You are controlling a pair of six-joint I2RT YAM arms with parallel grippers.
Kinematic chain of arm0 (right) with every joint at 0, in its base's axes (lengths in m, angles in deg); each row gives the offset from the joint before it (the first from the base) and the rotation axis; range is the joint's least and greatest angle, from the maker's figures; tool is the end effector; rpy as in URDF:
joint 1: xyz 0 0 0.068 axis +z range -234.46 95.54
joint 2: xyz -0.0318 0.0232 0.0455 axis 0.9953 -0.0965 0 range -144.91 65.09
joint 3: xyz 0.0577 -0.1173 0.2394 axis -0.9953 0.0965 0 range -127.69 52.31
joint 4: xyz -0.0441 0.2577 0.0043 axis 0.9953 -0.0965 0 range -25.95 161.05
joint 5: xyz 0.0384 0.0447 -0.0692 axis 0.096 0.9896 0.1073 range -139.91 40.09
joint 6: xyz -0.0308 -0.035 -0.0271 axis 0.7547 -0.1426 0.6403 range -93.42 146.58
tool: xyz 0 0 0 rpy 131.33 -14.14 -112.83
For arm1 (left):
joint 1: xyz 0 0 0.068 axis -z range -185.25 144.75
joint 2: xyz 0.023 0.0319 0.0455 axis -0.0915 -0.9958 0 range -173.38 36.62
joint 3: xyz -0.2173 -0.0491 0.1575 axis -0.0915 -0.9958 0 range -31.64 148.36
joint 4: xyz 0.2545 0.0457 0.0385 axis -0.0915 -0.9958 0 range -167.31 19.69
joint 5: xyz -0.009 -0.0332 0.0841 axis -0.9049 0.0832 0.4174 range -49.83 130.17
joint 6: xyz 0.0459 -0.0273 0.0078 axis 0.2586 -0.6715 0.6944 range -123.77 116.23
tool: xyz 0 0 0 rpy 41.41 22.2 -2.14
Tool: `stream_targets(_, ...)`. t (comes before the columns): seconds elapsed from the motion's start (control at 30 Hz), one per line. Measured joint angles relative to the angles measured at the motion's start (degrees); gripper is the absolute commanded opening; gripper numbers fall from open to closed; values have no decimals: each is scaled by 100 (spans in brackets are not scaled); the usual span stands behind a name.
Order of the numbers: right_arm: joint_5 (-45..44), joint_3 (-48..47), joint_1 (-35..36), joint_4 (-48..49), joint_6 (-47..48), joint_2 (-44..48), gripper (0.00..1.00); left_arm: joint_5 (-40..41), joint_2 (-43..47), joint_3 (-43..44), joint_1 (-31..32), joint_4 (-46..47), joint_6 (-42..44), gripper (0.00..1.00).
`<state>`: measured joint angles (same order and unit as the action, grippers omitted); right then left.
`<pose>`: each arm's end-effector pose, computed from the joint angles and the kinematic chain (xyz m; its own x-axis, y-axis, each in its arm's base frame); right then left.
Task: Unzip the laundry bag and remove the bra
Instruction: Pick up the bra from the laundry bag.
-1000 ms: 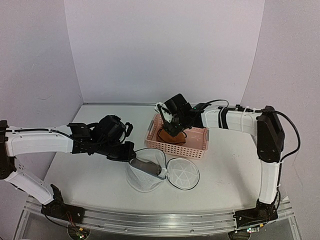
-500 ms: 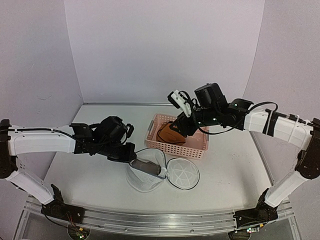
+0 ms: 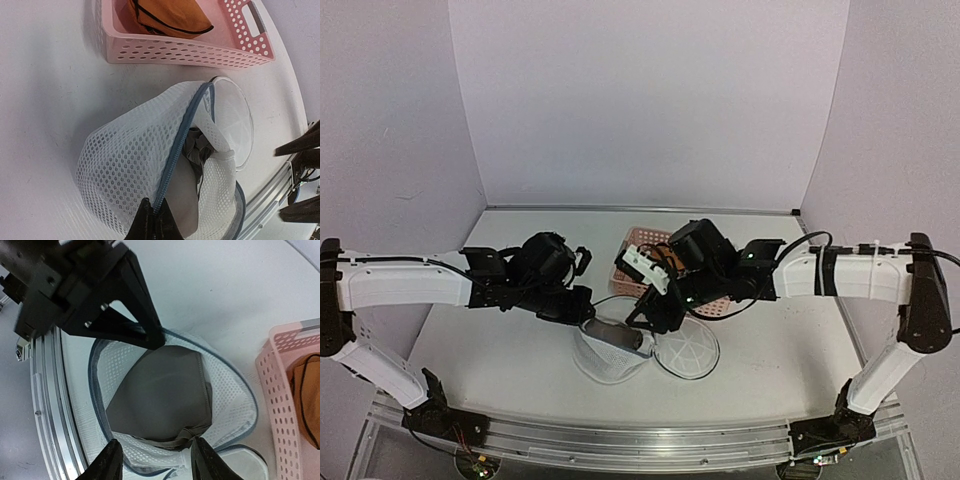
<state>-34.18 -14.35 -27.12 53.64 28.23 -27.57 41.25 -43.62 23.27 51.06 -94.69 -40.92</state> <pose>0.1847 0.3061 0.2493 -0.3444 -0.5886 -0.7314 -0.9269 0.3369 0.1653 0.1631 -0.2435 0.2395 -0.8355 0.1648 -0.5242 0.4022 0.8334 -0.3790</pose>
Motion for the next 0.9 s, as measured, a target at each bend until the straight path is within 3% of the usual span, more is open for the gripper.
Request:
stream_targets(0.33,-363,-131,463,243,2,-1036,51,-291,229,-323,4,330,179,0)
stream_targets(0.67,-551,-162,881,452,-42,-1325,72,-369,254,-417,4,544,245,0)
stream_targets(0.9,-1019,-149,953,835,-236,-1635,80,-238,258,-636,4,605,151,0)
